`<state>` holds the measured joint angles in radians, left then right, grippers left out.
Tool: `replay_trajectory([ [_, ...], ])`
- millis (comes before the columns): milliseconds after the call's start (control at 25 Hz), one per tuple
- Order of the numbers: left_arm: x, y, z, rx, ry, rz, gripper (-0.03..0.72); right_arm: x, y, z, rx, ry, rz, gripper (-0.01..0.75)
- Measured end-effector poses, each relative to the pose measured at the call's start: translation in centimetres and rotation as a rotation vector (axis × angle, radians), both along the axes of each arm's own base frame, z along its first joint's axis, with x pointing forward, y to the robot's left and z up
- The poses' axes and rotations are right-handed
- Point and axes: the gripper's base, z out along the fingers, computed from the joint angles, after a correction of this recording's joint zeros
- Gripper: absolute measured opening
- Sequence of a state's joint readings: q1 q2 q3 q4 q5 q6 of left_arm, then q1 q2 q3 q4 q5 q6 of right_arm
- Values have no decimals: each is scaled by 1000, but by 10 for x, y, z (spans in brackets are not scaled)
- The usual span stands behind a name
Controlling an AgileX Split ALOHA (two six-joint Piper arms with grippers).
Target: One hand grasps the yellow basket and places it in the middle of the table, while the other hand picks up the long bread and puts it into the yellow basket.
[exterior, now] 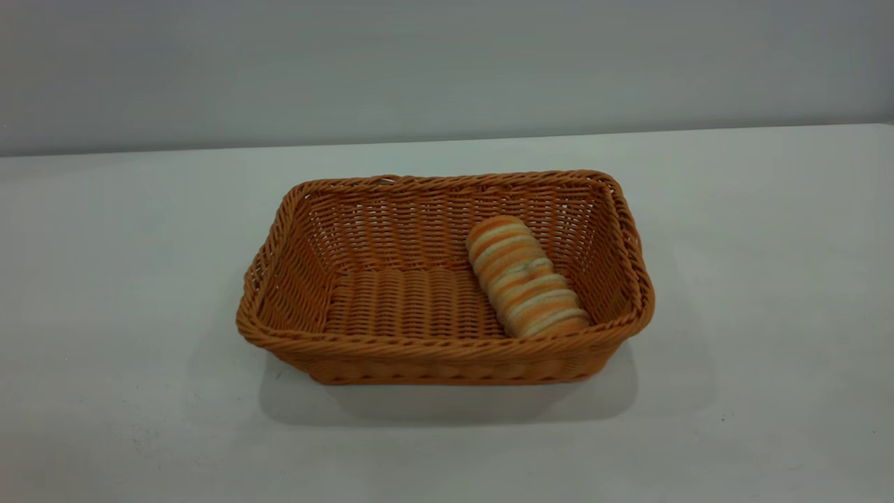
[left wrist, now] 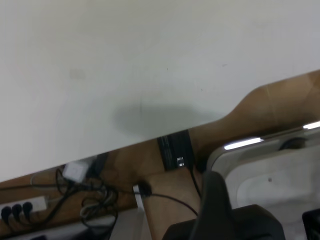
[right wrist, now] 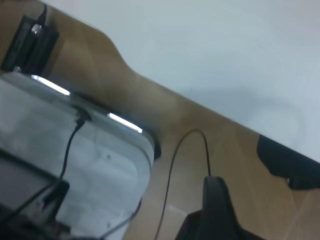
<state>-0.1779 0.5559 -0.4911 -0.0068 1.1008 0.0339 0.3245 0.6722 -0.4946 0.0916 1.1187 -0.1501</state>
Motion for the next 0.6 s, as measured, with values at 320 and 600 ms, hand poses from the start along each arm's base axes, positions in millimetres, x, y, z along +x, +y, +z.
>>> replay_trajectory([
  [320,-15,3,5,-20,-107,0,582,-34,-12,13,88,-245,-19,548],
  [600,-22,4,7,-29,-156,0,582,-50,-17,18,125,-354,-19,548],
])
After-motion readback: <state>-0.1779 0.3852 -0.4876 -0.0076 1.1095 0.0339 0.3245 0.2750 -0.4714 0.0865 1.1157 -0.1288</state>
